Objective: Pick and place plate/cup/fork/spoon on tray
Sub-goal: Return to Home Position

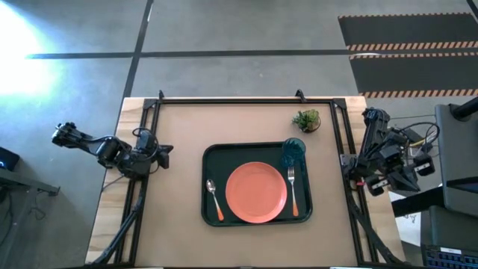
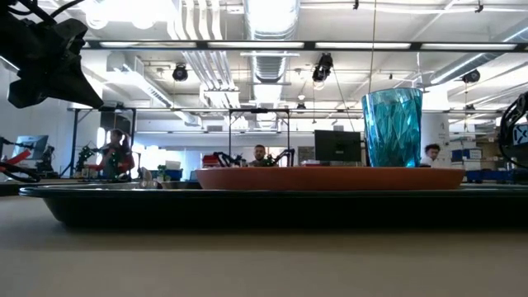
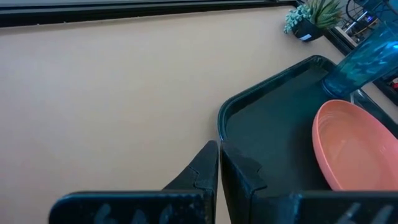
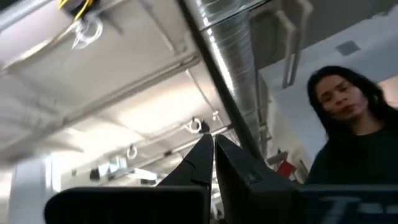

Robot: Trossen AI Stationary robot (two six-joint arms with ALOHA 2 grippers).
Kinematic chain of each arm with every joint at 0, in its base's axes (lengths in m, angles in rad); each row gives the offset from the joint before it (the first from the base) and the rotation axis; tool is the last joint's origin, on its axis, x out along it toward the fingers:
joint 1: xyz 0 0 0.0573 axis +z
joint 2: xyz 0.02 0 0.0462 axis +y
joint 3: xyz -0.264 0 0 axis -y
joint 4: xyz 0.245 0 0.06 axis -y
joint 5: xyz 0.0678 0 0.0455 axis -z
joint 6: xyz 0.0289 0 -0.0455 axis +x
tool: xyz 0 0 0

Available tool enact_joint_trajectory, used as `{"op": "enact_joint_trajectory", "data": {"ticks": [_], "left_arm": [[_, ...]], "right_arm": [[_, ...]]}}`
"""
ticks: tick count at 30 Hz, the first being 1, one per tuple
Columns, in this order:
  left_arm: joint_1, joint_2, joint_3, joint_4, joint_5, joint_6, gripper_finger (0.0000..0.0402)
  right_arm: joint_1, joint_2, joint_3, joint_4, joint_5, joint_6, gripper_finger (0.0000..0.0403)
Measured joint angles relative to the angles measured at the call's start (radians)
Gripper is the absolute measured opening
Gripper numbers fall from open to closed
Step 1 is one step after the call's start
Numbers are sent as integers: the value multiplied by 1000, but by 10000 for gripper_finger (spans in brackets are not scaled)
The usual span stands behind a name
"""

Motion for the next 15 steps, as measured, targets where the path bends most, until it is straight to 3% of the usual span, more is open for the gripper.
{"op": "enact_joint_trajectory", "data": {"ticks": [4,10,12,15], "left_arm": [[0,0,0,1,0,-1,0],[0,0,0,5,0,-2,0],[0,0,0,5,0,-2,0],[0,0,0,5,0,-2,0]], "right_arm": [[0,9,0,0,-72,-75,9],[0,32,0,-2,-66,-84,9],[0,46,0,-20,-21,-101,9],[0,63,-3,-106,140,-12,9]]}}
